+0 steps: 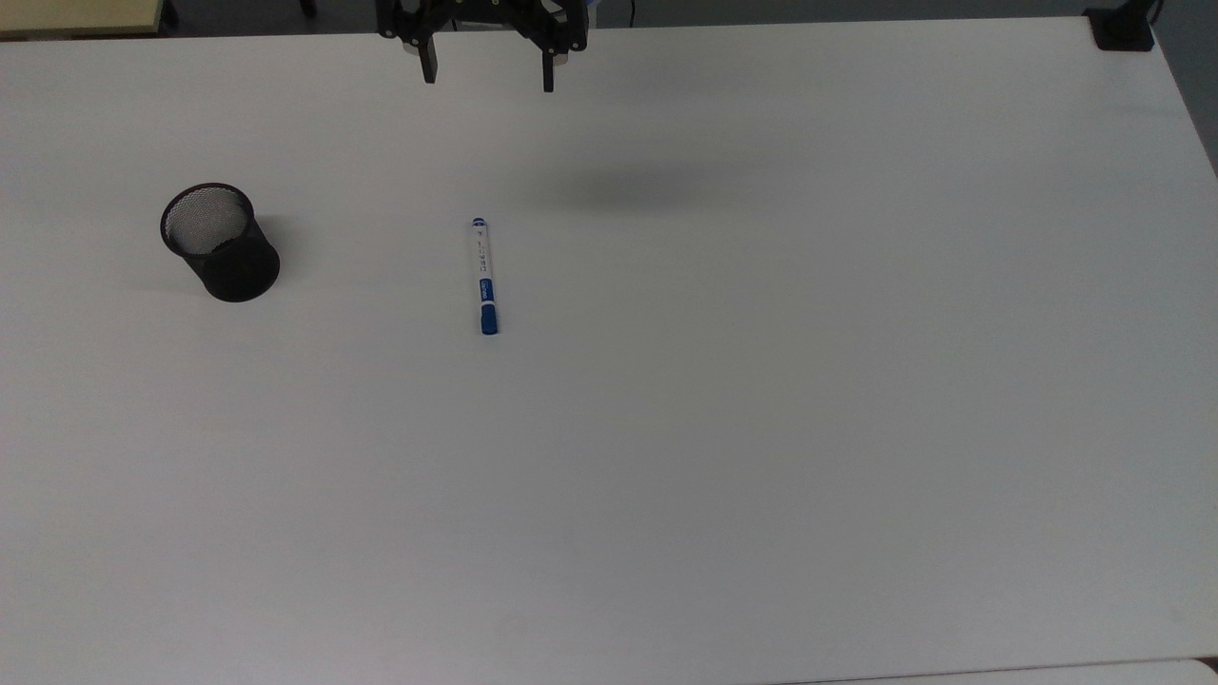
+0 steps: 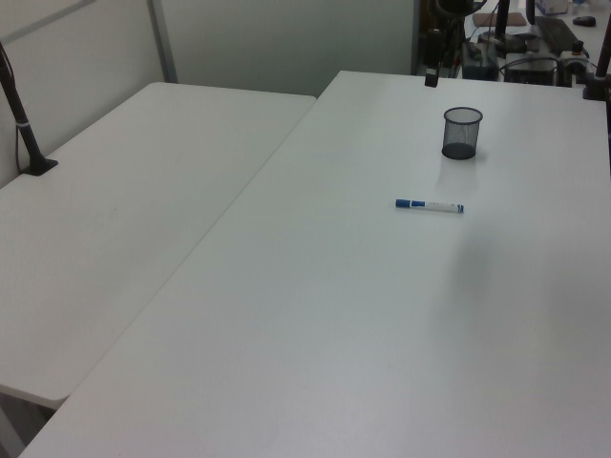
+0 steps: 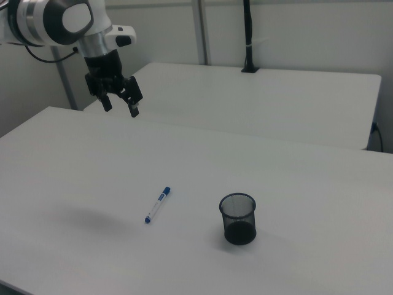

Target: Insert the marker

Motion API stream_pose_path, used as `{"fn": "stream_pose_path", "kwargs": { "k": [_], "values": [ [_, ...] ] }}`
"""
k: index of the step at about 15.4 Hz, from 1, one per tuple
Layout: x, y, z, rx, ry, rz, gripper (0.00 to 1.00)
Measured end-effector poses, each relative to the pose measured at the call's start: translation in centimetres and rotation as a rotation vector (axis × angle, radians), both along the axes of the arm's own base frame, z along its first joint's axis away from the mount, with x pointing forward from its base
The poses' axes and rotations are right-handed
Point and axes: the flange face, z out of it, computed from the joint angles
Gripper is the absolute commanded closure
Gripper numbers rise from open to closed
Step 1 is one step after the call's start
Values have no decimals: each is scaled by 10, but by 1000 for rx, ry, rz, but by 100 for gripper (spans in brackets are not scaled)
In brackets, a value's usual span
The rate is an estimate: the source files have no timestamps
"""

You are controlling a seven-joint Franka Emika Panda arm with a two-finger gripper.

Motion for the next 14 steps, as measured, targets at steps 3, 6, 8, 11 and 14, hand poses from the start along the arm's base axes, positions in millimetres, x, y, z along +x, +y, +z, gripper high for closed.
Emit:
{"fn": "stream_pose_path", "kwargs": {
  "k": [3, 6, 8, 11, 14],
  "values": [
    [0, 0, -2, 0, 7, 0, 0],
    [1, 0, -3, 0, 9, 0, 0],
    [1, 0, -3, 0, 9, 0, 0],
    [1, 0, -5, -1, 13, -1, 0],
    [9, -3, -23, -3, 44, -5, 0]
  ]
}}
